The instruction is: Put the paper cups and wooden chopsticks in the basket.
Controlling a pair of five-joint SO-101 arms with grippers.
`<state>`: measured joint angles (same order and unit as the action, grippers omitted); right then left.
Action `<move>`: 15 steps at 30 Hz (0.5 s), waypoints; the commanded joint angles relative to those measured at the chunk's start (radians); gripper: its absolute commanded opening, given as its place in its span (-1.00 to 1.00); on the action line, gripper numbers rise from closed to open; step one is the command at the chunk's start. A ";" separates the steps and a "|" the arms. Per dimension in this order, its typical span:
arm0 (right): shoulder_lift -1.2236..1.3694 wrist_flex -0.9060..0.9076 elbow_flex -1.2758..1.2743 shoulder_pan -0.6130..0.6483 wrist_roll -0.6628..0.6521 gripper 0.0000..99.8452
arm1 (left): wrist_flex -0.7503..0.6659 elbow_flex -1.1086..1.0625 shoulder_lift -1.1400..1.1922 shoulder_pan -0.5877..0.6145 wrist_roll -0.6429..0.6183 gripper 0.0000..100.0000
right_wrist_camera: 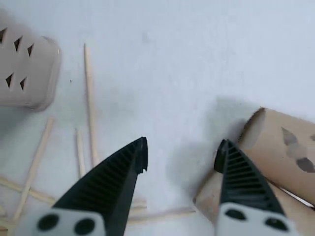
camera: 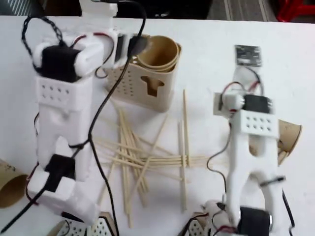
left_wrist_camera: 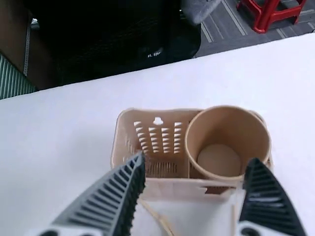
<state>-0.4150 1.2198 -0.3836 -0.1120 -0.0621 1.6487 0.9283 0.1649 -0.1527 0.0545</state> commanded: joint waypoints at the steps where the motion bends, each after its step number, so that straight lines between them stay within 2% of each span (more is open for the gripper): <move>1: -0.128 0.108 0.095 -0.067 -0.003 -0.54 | 0.084 0.008 -0.071 0.001 0.034 -0.37; 5: -0.139 0.168 0.121 -0.136 -0.003 -0.54 | 0.138 0.005 -0.074 0.022 0.084 -0.37; 9: -0.101 0.199 0.150 -0.248 -0.075 -0.54 | 0.140 0.003 -0.074 0.074 0.135 -0.37; 15: 0.102 0.205 0.275 -0.374 -0.100 -0.54 | 0.140 -0.052 -0.131 0.120 0.141 -0.37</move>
<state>-0.3966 1.4177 -0.1979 -0.4450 -0.1481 1.7852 0.9068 0.1343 -0.0407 0.1849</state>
